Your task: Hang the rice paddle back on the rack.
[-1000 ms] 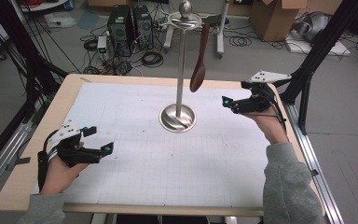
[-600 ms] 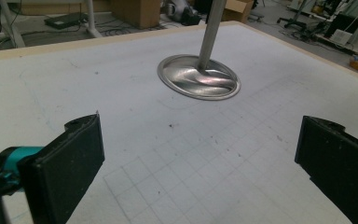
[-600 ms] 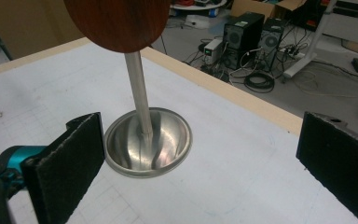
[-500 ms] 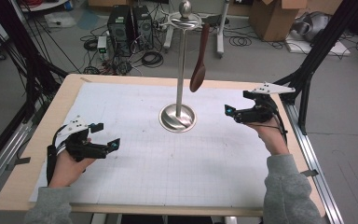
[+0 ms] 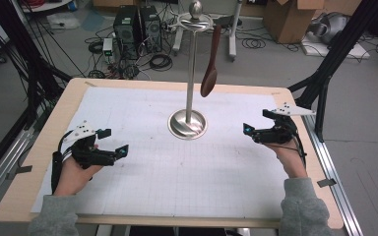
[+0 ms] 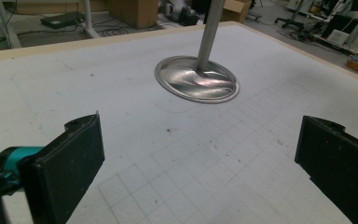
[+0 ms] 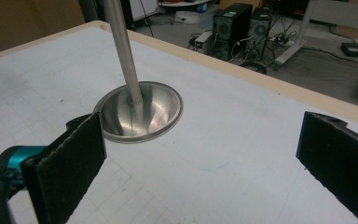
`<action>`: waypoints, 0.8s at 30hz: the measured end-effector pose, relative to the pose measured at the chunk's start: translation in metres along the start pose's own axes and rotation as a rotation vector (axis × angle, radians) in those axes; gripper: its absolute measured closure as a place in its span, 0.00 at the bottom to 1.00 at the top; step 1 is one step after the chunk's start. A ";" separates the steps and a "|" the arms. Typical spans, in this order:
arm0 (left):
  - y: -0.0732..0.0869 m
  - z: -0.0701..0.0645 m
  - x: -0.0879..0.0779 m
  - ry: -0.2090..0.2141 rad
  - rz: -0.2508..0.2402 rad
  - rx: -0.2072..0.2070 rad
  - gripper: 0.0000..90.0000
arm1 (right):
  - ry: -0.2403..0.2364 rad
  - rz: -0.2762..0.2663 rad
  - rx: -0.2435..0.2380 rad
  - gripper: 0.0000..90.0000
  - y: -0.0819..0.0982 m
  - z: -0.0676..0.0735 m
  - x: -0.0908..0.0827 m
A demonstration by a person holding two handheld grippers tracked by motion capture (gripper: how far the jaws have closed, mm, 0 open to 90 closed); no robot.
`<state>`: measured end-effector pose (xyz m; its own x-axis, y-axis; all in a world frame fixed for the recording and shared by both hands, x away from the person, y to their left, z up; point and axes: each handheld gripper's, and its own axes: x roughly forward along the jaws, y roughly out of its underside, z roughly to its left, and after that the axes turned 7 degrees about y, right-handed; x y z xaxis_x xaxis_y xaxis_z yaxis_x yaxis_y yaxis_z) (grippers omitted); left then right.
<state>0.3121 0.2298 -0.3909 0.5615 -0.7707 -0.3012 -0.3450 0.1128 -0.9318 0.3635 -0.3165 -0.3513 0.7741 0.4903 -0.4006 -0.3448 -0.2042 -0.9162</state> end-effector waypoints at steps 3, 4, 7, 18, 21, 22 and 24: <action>0.000 0.000 0.000 0.000 -0.002 -0.002 0.02 | 0.009 0.001 0.006 0.00 0.008 -0.002 -0.001; 0.000 0.000 0.000 0.001 -0.002 -0.007 0.02 | 0.008 0.001 0.015 0.00 0.010 -0.002 -0.002; 0.002 0.002 0.000 -0.003 0.008 -0.012 0.02 | 0.013 -0.013 0.042 0.00 0.018 -0.003 -0.006; 0.002 0.002 0.001 -0.005 0.012 -0.009 0.02 | 0.006 0.010 0.044 0.00 0.034 -0.003 -0.009; 0.002 0.002 0.001 -0.004 0.013 -0.009 0.02 | 0.008 0.015 0.060 0.00 0.038 -0.006 -0.010; 0.002 0.002 0.001 -0.006 0.014 -0.011 0.02 | 0.011 0.014 0.062 0.00 0.040 -0.006 -0.011; 0.003 0.002 0.002 -0.009 0.021 -0.013 0.02 | 0.012 0.013 0.077 0.00 0.044 -0.008 -0.013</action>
<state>0.3137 0.2303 -0.3943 0.5608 -0.7627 -0.3222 -0.3666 0.1202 -0.9226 0.3425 -0.3386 -0.3867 0.7753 0.4776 -0.4133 -0.3947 -0.1444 -0.9074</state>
